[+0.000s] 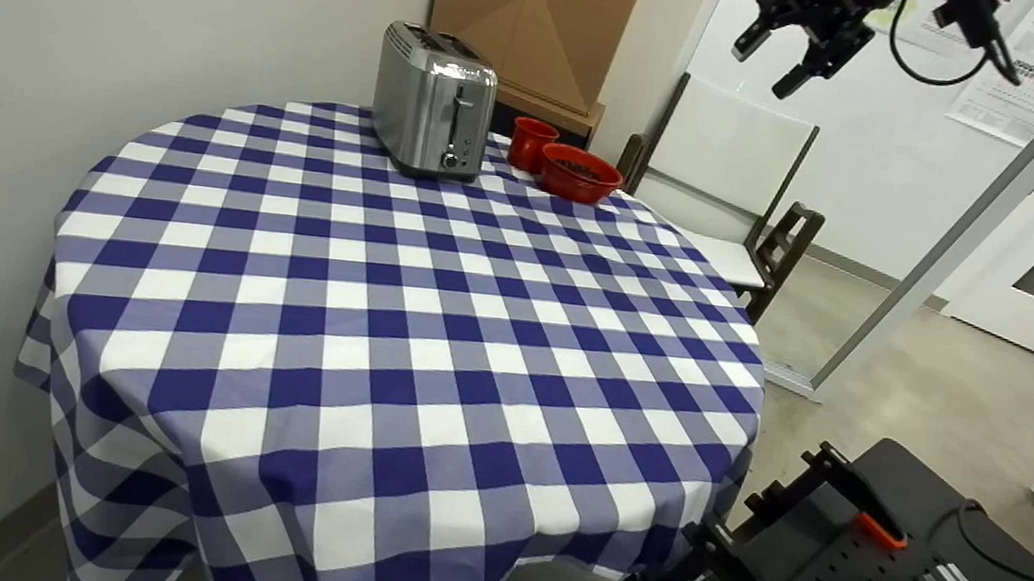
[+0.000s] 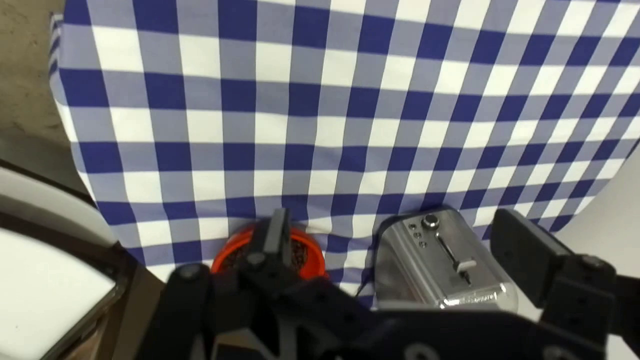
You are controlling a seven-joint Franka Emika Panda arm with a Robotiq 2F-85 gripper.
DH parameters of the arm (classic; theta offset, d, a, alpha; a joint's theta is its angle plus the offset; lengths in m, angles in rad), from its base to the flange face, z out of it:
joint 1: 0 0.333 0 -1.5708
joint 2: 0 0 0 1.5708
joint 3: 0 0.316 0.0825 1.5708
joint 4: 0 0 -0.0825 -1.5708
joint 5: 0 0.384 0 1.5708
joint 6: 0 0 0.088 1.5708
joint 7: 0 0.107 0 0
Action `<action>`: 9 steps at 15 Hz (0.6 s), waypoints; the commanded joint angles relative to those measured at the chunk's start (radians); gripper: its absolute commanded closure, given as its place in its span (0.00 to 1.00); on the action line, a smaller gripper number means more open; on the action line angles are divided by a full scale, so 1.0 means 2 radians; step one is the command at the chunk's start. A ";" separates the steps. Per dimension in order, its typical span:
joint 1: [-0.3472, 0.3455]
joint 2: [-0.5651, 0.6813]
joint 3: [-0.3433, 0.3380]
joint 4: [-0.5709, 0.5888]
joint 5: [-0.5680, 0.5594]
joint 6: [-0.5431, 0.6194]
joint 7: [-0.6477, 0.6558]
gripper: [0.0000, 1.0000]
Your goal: Push down the lever on the toaster
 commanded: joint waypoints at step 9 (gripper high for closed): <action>-0.014 0.251 0.118 0.246 0.024 0.094 0.028 0.00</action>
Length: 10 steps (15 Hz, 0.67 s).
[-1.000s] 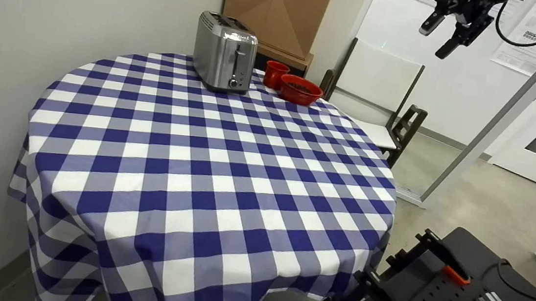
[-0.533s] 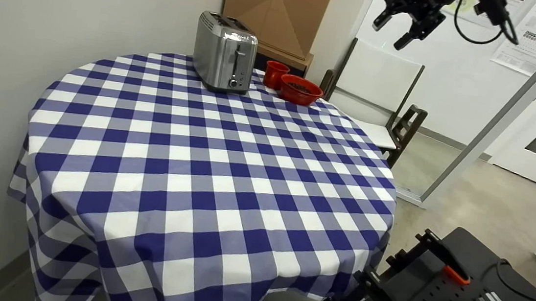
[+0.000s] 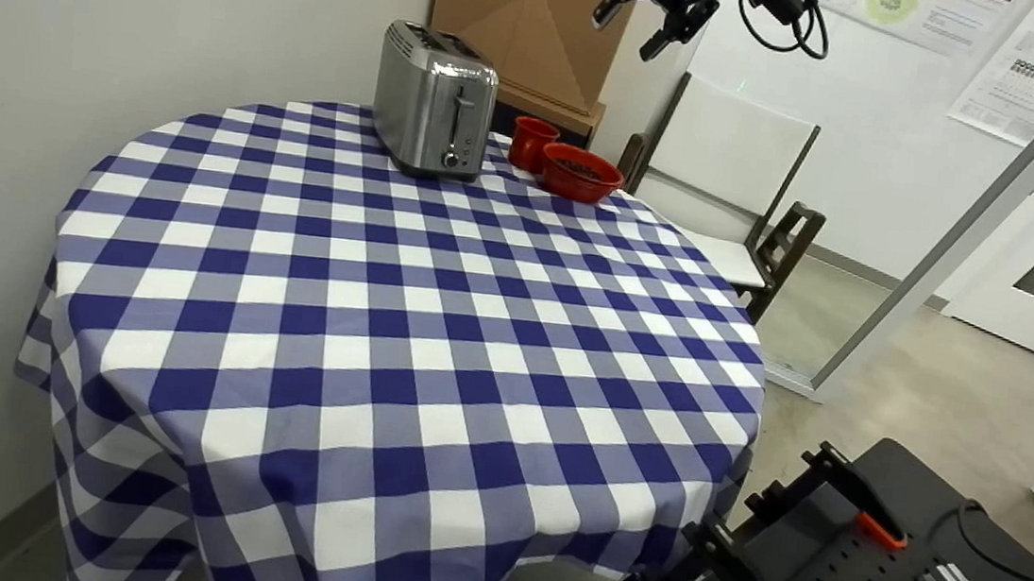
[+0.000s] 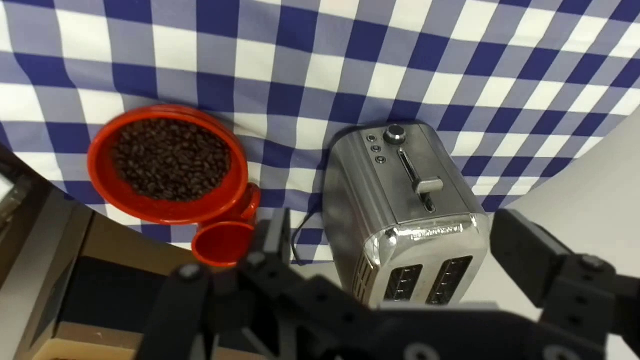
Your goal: Push down the lever on the toaster
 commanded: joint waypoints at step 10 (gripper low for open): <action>-0.006 0.142 0.044 0.177 -0.112 0.021 0.103 0.49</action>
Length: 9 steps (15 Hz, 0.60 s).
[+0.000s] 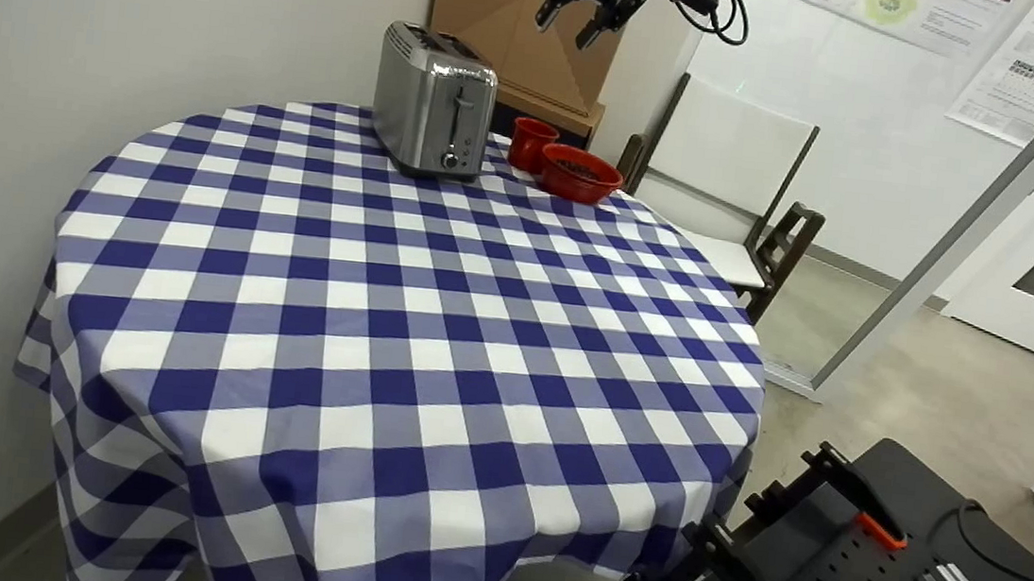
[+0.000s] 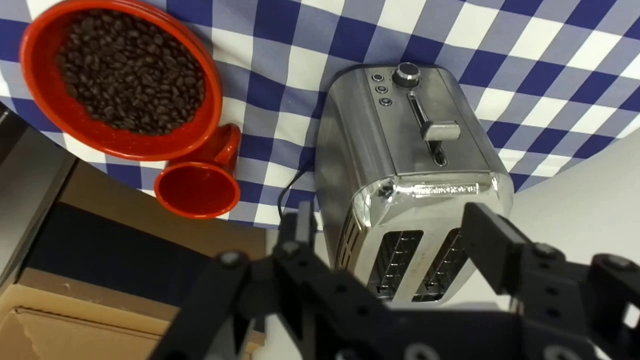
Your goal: Push down the lever on the toaster
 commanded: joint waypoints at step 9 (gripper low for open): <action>0.026 0.073 0.001 0.083 -0.040 0.058 0.137 1.00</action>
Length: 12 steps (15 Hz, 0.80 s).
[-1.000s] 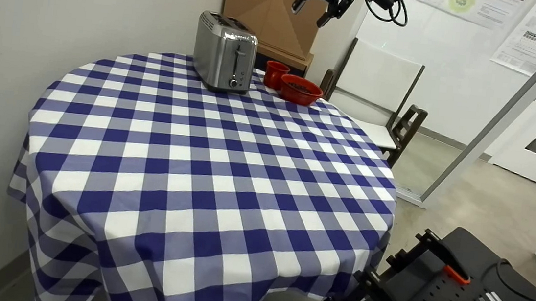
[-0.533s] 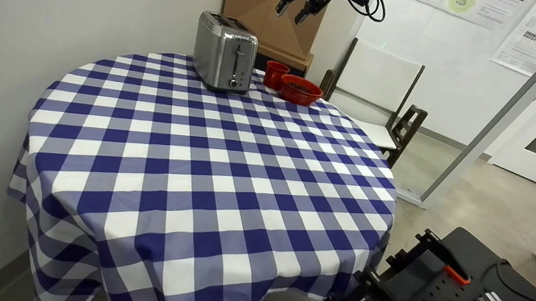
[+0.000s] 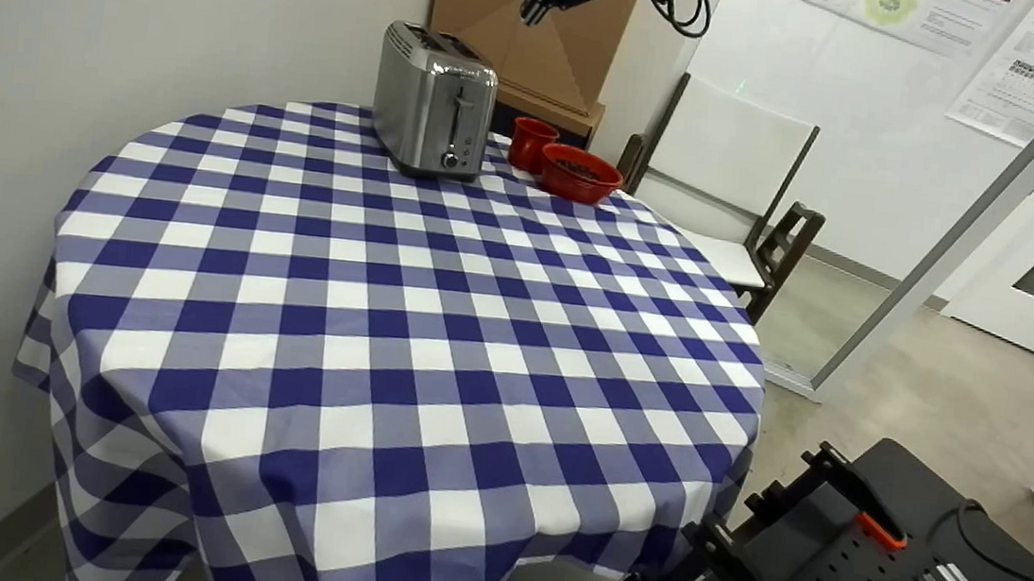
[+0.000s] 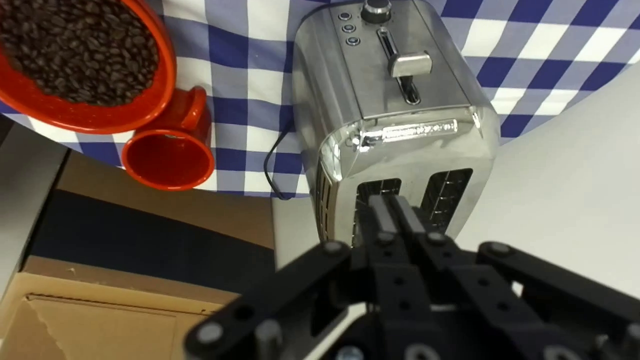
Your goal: Push down the lever on the toaster
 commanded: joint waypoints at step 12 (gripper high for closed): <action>0.021 0.100 -0.004 0.094 -0.001 0.005 0.126 1.00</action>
